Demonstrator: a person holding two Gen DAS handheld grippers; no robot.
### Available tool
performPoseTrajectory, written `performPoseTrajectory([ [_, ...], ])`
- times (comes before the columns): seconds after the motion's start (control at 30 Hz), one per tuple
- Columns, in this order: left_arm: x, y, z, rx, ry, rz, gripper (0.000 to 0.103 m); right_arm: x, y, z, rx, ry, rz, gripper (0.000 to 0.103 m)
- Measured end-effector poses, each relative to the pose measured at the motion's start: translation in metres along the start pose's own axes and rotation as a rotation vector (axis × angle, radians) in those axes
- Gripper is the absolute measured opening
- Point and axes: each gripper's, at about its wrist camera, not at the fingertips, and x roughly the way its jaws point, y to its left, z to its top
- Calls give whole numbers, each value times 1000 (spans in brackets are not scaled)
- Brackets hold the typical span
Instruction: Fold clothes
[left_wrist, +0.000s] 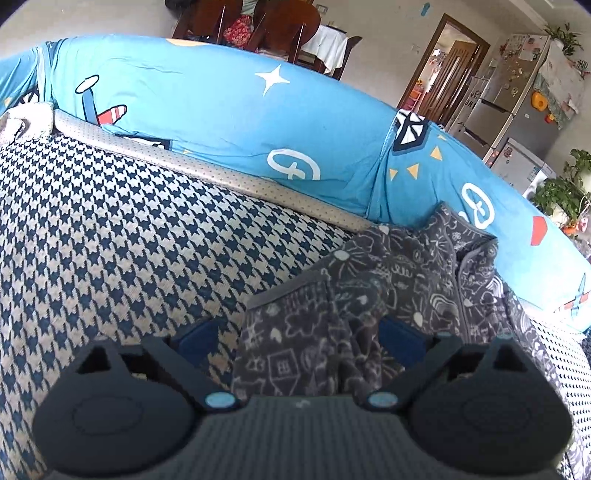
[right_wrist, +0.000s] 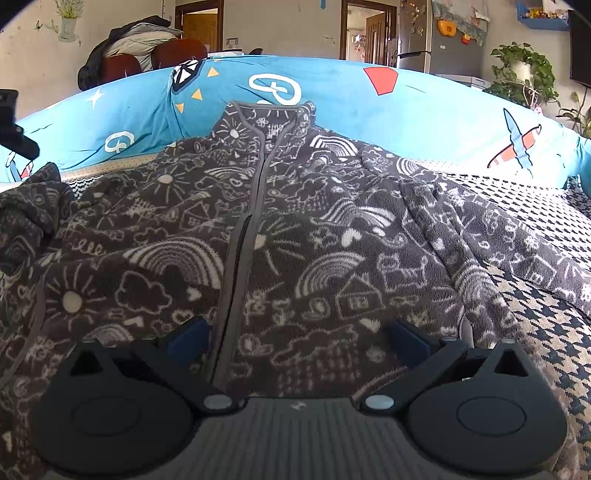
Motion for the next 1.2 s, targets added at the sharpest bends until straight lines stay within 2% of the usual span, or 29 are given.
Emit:
performPoseTrajectory([
  [0.17, 19, -1, 4, -11, 28, 27, 93, 0, 1, 0, -1, -1, -1, 103],
  [0.37, 31, 4, 5, -42, 68, 40, 63, 0, 1, 0, -3, -2, 0, 103],
  [0.43, 27, 5, 6, -49, 60, 38, 37, 0, 0, 0, -3, -2, 0, 103],
  [0.47, 23, 5, 7, -48, 44, 56, 29, 0, 0, 0, -3, -2, 0, 103],
  [0.5, 18, 6, 8, -47, 26, 77, 17, 0, 0, 0, -3, -2, 1, 103],
  [0.53, 12, 8, 10, -44, 4, 112, 11, 0, 0, -1, -2, -3, 1, 103],
  [0.6, -1, 13, 14, -50, -51, 181, 10, 0, 0, 0, -2, -3, 1, 103],
  [0.73, -34, 26, 29, -28, -221, 333, 10, 0, 1, -1, -3, -3, 1, 103],
  [0.8, -44, 36, 36, -34, -245, 357, 10, 0, 1, -1, -2, -4, 1, 103],
  [0.87, -50, 49, 39, -93, -227, 347, 10, 0, 1, -1, -2, -4, 2, 103],
  [0.9, -54, 53, 39, -110, -240, 373, 10, 0, 1, -1, -2, -4, 1, 103],
  [1.03, -80, 62, 41, -122, -368, 528, 10, 1, 0, -1, -1, -4, 4, 103],
  [1.2, -126, 68, 42, -131, -550, 652, 10, 1, 0, -1, -2, -3, 3, 103],
])
